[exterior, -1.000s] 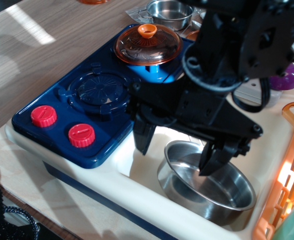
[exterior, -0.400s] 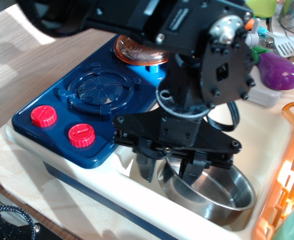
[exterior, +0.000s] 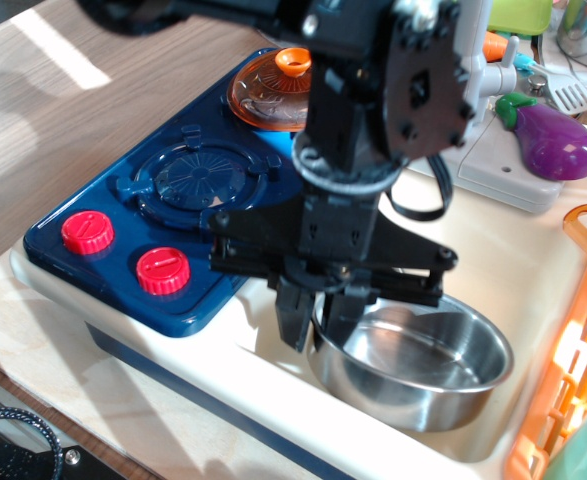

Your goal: Put pan on stove from sink

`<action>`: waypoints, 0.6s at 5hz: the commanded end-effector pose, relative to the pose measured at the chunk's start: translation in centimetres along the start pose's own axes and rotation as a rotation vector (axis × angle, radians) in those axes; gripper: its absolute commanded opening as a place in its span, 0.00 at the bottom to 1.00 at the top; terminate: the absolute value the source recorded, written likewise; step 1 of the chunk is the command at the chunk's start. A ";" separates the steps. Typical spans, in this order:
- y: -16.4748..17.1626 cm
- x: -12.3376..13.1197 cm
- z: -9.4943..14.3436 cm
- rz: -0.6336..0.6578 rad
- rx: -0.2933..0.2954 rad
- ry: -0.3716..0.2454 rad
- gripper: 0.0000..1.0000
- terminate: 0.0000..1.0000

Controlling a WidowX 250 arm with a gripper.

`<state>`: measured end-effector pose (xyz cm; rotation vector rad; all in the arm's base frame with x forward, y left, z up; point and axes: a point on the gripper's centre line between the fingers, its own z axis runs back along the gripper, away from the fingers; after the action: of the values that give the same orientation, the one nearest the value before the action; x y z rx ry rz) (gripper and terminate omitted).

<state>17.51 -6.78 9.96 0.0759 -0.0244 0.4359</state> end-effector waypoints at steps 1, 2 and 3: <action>-0.6 1.7 2.8 -0.096 0.003 0.014 0.00 0.00; 0.2 1.7 4.4 -0.168 -0.048 -0.109 0.00 0.00; 1.5 0.5 5.9 -0.216 -0.067 -0.291 0.00 0.00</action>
<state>16.44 -4.79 16.31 0.0703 -0.3456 0.1594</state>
